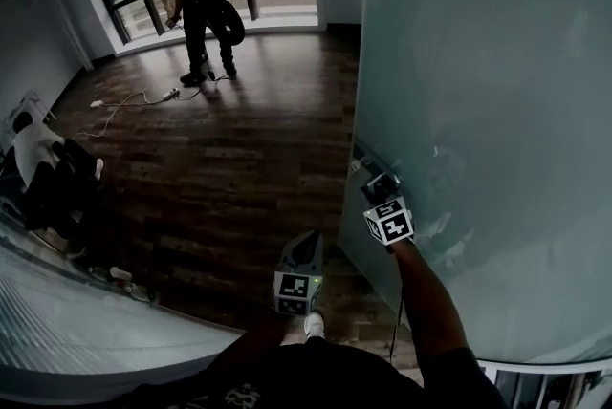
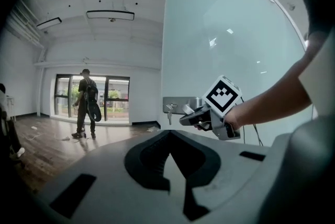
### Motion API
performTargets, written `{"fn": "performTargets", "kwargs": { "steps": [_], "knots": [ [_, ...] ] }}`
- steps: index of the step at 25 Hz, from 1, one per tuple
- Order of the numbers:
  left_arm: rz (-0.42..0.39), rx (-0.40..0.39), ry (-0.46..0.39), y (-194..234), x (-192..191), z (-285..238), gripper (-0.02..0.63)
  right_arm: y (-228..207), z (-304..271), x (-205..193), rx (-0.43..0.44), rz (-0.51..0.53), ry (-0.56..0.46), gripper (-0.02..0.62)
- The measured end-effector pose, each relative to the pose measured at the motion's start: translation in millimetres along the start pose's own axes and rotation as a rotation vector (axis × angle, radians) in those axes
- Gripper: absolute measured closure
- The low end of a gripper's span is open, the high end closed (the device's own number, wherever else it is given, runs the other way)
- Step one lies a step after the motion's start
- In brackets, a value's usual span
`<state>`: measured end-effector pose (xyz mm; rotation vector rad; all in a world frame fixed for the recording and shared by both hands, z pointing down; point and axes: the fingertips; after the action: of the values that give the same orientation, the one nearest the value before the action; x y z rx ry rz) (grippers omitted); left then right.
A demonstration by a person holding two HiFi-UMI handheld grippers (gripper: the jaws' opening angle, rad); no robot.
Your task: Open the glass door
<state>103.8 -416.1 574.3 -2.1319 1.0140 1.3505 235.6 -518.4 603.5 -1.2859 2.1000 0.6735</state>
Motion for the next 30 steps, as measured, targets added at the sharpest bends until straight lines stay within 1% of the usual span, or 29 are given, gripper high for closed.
{"fn": "performTargets", "kwargs": {
  "steps": [4, 9, 11, 13, 15, 18, 22, 25, 30],
  "knots": [
    [-0.027, -0.027, -0.022, 15, 20, -25, 0.600, -51, -11, 5, -0.040, -0.039, 0.008, 0.578],
    [-0.008, -0.056, -0.003, 19, 26, -49, 0.600, -109, -17, 3, -0.082, -0.089, 0.018, 0.578],
    [-0.011, -0.053, 0.012, 21, 23, -58, 0.600, -129, -18, 1, -0.100, -0.111, 0.018, 0.578],
    [-0.003, -0.038, 0.011, 21, 29, -69, 0.600, -152, -19, -2, -0.111, -0.136, 0.026, 0.578],
    [0.021, -0.025, 0.021, 18, 38, -88, 0.600, -180, -21, -4, -0.121, -0.160, 0.029, 0.578],
    [0.047, -0.026, 0.046, 10, 47, -119, 0.600, -217, -20, -8, -0.148, -0.189, 0.028, 0.578],
    [0.015, -0.030, 0.030, -5, 63, -149, 0.600, -259, -18, -19, -0.160, -0.222, 0.027, 0.578],
    [0.001, -0.040, 0.034, -15, 77, -171, 0.600, -294, -16, -24, -0.172, -0.246, 0.030, 0.580],
    [-0.002, -0.052, 0.026, -26, 97, -197, 0.600, -347, -8, -41, -0.227, -0.283, 0.030, 0.580]
  ]
}}
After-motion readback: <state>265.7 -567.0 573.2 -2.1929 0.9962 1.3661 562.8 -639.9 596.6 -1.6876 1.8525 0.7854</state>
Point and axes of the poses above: the fingertips, and each gripper's own axes: z backward along the fingers, y to its left, x out of its top, and after that the axes turned 15 degrees about y, right-handed
